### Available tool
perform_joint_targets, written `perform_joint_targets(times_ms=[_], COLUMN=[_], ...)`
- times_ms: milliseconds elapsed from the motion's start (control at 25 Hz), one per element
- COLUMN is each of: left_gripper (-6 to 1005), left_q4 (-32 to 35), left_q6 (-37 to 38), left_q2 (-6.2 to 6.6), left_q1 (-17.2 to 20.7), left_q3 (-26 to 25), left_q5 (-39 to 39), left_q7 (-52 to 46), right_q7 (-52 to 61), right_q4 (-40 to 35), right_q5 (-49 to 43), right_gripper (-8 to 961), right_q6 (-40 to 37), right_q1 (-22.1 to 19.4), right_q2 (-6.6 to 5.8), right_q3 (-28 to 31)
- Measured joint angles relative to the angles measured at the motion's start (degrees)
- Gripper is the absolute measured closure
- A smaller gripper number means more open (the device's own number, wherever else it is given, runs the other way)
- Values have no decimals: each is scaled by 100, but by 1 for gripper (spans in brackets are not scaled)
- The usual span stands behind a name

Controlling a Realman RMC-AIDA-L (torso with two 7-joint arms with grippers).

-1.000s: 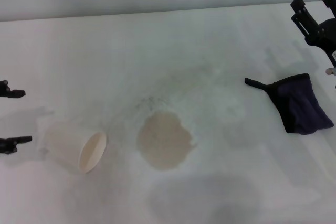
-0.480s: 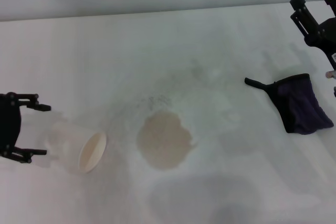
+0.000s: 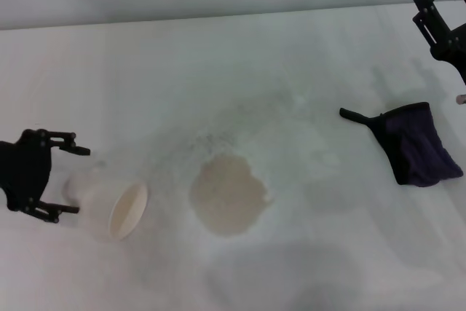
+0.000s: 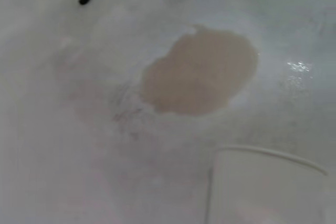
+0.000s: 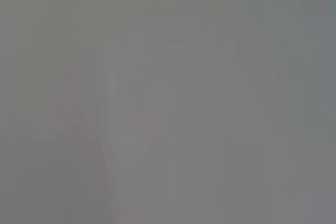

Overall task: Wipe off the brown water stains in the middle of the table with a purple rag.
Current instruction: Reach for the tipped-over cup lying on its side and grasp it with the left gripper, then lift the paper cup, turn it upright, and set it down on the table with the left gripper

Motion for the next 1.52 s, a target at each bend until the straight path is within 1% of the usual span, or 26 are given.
perform_joint_targets(times_ms=[200, 320, 360, 520, 600, 680, 800, 1040, 1120, 1160, 1200, 1280, 1400, 1440, 1520], left_gripper=[138, 139, 140, 142, 143, 144, 145, 148, 149, 150, 176, 229, 301, 320, 343], left_q4=[-217, -284, -448, -802, -894, -998, -1098, -1105, -1070, -1070, -1073, -1126, -1244, -1258, -1276], left_q6=[-47, -98, -155, -368, -488, -668, -882, -913, -881, -840, -830, -799, -792, -793, -797], left_q2=[-117, -135, -151, -168, -180, -217, -272, -277, -314, -355, -362, -378, -380, -386, -400], left_q1=[-86, -111, -203, -369, -385, -385, -369, -349, -317, -310, -304, -242, -28, 36, 270], left_q3=[101, 186, 270, 280, 281, 277, 234, 196, 37, -206, -254, -523, -794, -834, -893], left_q5=[80, 86, 110, 223, 232, 233, 210, 86, 18, -25, -66, -395, -1222, -1403, -2048], left_q7=[276, 336, 394, 459, 503, 607, 749, 732, 723, 724, 727, 754, 803, 812, 816], right_q7=[-2, -3, -4, -14, -16, -17, -17, -17, -17, -17, -17, -17, -15, -4, 39], right_q4=[0, -5, -13, -28, -25, -23, -32, -63, -67, -69, -70, -83, -150, -198, -328], right_q5=[10, 4, 2, -10, -18, -19, -18, -29, -33, -34, -38, -58, -137, -179, -323], right_gripper=[94, 94, 94, 94, 94, 94, 95, 95, 95, 95, 95, 95, 95, 95, 95], right_q6=[30, -13, -53, -130, -130, -134, -178, -214, -223, -233, -252, -293, -337, -346, -356], right_q1=[-17, 13, 28, 80, 87, 88, 84, 106, 108, 109, 114, 136, 160, 161, 145], right_q2=[-3, -6, -6, -6, -6, -11, -16, -27, -32, -35, -37, -42, -49, -53, -58], right_q3=[85, 118, 118, 118, 118, 119, 118, 118, 110, 99, 82, 58, 15, -8, -45])
